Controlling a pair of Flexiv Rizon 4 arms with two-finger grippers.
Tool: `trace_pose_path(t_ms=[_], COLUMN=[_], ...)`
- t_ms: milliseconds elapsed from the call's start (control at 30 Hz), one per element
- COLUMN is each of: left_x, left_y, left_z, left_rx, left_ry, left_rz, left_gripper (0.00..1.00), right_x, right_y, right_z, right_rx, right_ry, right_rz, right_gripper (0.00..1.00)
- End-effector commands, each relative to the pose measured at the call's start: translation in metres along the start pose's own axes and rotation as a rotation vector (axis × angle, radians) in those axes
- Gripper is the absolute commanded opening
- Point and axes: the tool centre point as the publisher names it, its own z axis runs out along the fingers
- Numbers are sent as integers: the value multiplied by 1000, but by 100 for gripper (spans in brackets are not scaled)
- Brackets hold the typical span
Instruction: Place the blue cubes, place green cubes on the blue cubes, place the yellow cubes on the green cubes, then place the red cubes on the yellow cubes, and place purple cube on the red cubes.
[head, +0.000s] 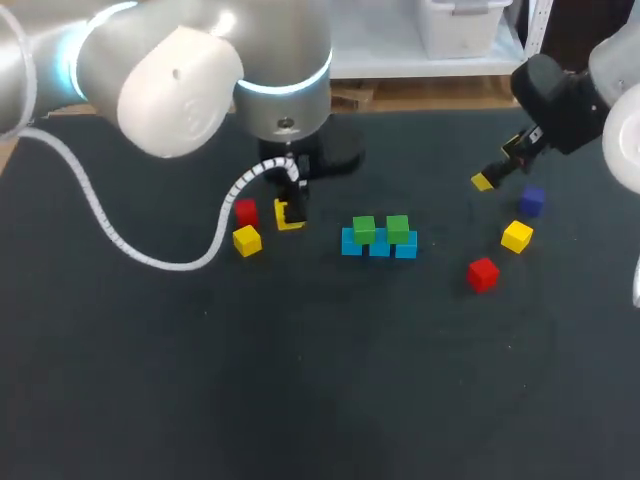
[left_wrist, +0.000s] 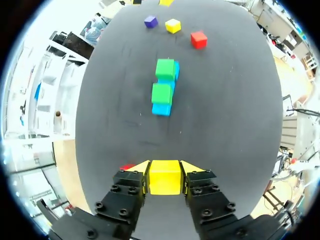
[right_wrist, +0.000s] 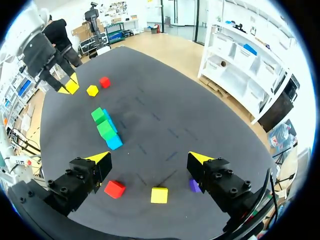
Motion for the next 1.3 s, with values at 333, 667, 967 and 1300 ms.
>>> trace_pose_path(t_ms=[333, 667, 967, 1300], left_x=[-67, -94, -109, -124], left_y=[9, 5, 7, 17], left_z=[5, 4, 11, 22], left_rx=[23, 31, 88, 133], left_ry=[47, 15, -13, -18], left_rz=[154, 244, 246, 217], left_gripper=[0, 0, 0, 0], right_x=[0, 0, 0, 0], right_y=[0, 0, 0, 0], right_z=[0, 0, 0, 0], right_rx=[0, 0, 0, 0], right_ry=[-1, -1, -1, -1], right_rz=[0, 0, 0, 0], right_gripper=[100, 100, 100, 100])
